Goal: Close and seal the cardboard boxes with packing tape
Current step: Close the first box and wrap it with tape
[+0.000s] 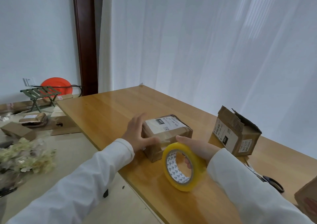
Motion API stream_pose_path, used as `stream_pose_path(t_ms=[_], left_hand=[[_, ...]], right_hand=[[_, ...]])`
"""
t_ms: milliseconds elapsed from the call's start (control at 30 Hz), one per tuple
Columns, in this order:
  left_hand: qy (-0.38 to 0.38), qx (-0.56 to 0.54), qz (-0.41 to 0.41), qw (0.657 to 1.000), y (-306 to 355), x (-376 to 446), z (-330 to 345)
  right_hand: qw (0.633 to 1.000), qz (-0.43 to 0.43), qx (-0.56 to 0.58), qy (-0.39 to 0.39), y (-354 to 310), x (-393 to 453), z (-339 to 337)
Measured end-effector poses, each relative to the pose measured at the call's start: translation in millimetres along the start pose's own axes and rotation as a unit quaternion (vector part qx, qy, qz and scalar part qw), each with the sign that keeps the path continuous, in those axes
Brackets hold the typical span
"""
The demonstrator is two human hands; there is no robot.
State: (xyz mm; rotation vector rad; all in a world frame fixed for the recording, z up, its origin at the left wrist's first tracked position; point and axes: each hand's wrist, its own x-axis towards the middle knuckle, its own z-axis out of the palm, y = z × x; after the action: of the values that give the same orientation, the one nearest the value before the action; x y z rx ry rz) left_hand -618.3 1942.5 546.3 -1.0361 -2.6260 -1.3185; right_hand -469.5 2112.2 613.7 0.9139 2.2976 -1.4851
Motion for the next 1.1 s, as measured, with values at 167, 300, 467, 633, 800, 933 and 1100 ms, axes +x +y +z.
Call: stream_pose_path(t_ms=[167,300,467,633,800,933,1100], left_hand=[[-0.019,-0.012,0.035,0.999,-14,1,14],[0.035,-0.021,-0.026,0.999,-2,4,15],[0.026,-0.187,-0.205,0.960,31,21,12],[-0.039,-0.365,-0.343,0.865,42,19,1],[0.002,0.014,-0.238,0.971,34,24,-12],[0.017,0.029,0.035,0.999,44,10,-6],[0.013,0.118,0.052,0.992,33,10,7]], right_hand=[[1.000,0.002,-0.020,-0.016,-1,-3,-1],[0.997,-0.055,0.043,-0.041,8,-10,-6],[0.988,-0.144,0.041,0.050,-9,-16,-24],[0.966,-0.094,-0.220,0.102,4,-9,-18],[0.989,-0.046,-0.113,0.081,8,-5,-25],[0.987,-0.032,-0.132,0.081,2,0,-17],[0.988,-0.037,-0.132,0.070,3,-5,-21]])
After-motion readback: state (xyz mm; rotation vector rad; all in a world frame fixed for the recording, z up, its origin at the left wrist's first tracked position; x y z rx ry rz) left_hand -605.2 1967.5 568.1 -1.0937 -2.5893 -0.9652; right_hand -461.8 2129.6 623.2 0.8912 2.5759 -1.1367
